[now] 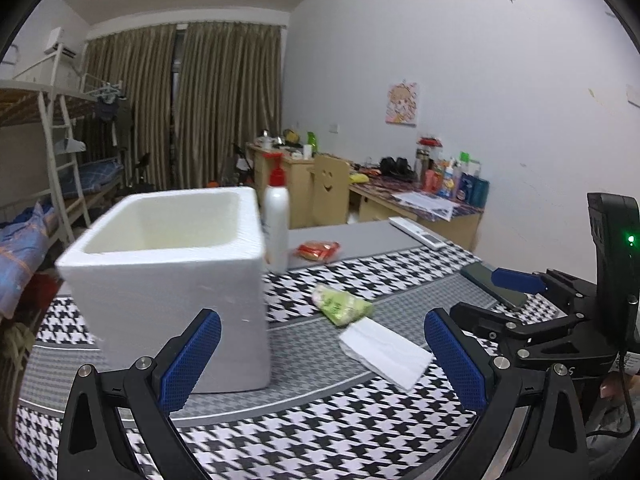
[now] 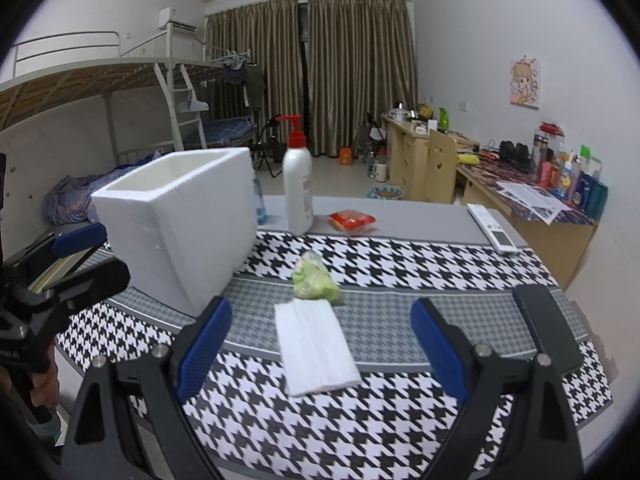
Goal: Organize soft objects
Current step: 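Move both grippers away from the box toward the green bag and tissue, then lower the left gripper around the green plastic bag and close it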
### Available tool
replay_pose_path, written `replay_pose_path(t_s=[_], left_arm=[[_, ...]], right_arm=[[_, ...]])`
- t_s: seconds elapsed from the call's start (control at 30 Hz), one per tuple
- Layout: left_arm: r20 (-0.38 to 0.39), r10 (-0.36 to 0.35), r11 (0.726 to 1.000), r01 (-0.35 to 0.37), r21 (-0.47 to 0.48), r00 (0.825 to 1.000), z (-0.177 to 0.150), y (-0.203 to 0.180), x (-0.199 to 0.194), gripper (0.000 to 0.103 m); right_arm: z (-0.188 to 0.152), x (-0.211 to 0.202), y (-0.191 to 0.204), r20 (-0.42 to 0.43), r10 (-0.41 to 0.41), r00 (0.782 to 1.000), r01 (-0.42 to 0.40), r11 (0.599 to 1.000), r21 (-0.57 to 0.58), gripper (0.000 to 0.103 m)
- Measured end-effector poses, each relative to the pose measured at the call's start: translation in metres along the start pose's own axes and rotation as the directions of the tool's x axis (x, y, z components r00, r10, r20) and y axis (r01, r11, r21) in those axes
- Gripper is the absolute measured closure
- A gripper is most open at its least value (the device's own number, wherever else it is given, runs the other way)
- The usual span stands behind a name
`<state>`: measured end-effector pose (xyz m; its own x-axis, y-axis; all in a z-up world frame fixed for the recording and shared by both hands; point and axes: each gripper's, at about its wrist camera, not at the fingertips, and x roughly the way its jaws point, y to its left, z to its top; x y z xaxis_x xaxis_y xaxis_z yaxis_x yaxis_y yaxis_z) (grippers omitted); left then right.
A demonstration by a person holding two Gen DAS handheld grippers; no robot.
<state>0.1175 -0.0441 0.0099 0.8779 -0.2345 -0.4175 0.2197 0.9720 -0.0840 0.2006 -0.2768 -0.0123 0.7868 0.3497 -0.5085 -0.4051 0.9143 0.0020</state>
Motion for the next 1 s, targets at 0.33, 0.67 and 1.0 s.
replay_pose_path(t_s=[0.33, 0.67, 1.0], left_arm=[[-0.028, -0.025, 0.999, 0.027, 0.045, 0.999, 0.002, -0.023, 0.029, 0.001], [-0.032, -0.035, 0.995, 0.038, 0.088, 0.999, 0.008, -0.043, 0.052, 0.001], [-0.076, -0.026, 0.997, 0.032, 0.074, 0.997, 0.013, -0.052, 0.082, 0.001]], right_arm=[[-0.014, -0.003, -0.026, -0.010, -0.022, 1.000, 0.022, 1.000, 0.018, 0.010], [-0.034, 0.006, -0.047, -0.059, -0.033, 0.998, 0.035, 0.999, 0.030, 0.010], [-0.040, 0.007, -0.057, -0.060, -0.018, 0.998, 0.020, 0.999, 0.042, 0.010]])
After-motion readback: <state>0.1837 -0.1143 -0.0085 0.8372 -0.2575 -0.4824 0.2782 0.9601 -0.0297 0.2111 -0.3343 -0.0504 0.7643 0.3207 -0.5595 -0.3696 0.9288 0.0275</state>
